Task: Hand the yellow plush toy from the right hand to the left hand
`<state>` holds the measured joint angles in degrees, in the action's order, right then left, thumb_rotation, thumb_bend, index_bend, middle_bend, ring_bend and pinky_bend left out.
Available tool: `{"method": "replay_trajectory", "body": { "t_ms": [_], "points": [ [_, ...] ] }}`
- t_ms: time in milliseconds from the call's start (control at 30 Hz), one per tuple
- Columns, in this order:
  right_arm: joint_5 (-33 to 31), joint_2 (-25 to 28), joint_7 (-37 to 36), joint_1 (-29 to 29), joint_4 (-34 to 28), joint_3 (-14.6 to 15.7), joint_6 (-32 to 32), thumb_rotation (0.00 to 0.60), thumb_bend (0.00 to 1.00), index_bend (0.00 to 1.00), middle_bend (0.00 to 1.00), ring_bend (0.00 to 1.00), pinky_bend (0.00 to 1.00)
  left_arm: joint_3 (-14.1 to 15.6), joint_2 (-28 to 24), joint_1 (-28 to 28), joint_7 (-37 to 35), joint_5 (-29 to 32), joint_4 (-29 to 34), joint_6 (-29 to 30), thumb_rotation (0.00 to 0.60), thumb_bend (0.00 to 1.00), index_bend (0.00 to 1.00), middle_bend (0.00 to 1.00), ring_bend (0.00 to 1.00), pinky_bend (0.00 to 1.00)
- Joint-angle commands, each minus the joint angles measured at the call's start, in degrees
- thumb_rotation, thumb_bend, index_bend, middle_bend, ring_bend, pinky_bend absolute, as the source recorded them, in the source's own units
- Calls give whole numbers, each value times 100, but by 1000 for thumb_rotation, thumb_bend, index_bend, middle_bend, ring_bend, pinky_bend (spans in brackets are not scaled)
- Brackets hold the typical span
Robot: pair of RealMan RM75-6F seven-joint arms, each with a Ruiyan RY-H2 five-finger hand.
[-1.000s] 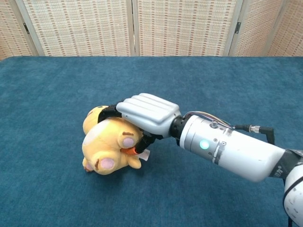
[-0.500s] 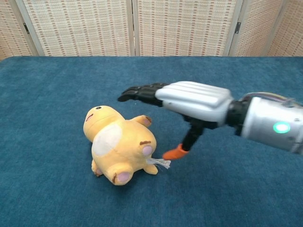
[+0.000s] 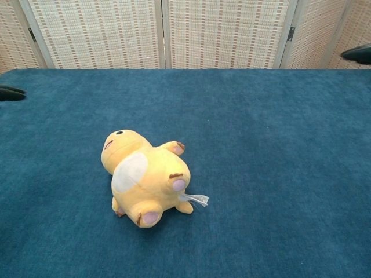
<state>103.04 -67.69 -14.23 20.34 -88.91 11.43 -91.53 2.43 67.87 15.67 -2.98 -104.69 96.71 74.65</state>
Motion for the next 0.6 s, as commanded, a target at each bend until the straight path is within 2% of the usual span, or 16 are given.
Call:
{"method": "replay_trajectory", "body": {
  "t_ms": [33,167,400,600],
  "points": [
    [139,287,-607,-339,263,55,-426,600,15,0,0,0,0,-234,266,666,933,59,800,-974,600,235,0,0,0,115],
    [194,440,-945,-475,315,1,-689,600,17,0,0,0,0,-566,734,1116,1690,623,1056,-1765,600,232,0,0,0,111],
    [278,597,-1333,-674,424,-109,-1002,600,18,0,0,0,0,-1064,1801,1780,2737,1856,767,-2636,600,229,0,0,0,90],
    [310,633,-1466,-833,502,-238,-1256,600,28,0,0,0,0,-1202,2353,2220,3354,2718,258,-3014,600,229,1,0,0,76]
  ]
}}
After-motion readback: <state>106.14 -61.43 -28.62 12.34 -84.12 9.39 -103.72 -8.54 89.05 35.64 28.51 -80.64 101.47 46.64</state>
